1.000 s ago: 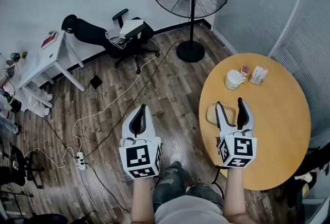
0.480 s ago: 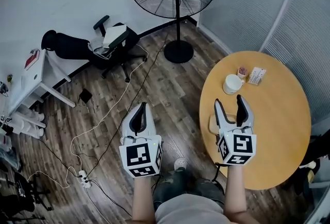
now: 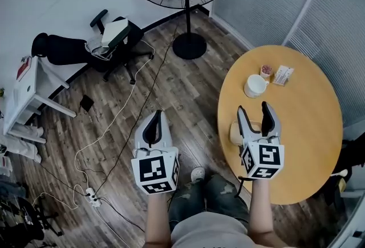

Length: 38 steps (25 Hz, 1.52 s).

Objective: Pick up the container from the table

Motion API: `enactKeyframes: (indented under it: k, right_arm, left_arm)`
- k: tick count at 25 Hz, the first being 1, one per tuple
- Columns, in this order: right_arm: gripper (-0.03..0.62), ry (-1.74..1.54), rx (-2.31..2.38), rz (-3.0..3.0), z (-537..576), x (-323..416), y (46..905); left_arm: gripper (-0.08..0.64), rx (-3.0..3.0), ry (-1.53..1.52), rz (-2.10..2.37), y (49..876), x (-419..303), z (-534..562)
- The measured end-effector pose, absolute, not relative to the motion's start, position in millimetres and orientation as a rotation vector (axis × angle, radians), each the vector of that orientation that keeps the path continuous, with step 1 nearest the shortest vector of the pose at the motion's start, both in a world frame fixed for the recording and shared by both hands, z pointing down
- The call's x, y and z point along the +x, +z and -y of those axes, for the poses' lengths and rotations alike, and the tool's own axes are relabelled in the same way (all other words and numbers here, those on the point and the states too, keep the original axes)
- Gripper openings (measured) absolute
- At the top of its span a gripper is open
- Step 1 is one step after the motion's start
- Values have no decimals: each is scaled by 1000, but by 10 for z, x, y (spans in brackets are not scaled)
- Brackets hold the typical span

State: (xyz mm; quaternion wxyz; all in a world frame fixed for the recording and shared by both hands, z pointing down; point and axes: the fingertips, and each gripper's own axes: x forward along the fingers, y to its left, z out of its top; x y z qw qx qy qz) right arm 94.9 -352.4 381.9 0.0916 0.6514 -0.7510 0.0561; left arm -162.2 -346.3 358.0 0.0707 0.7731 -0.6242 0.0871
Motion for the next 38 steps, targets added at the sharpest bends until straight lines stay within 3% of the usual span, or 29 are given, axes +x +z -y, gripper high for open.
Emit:
enactKeyframes:
  k: [38]
  right_arm:
    - [291,595,1533,2076,3179,931,5761]
  left_arm:
    - [0,2097,554,1680,5140,-1156,3286]
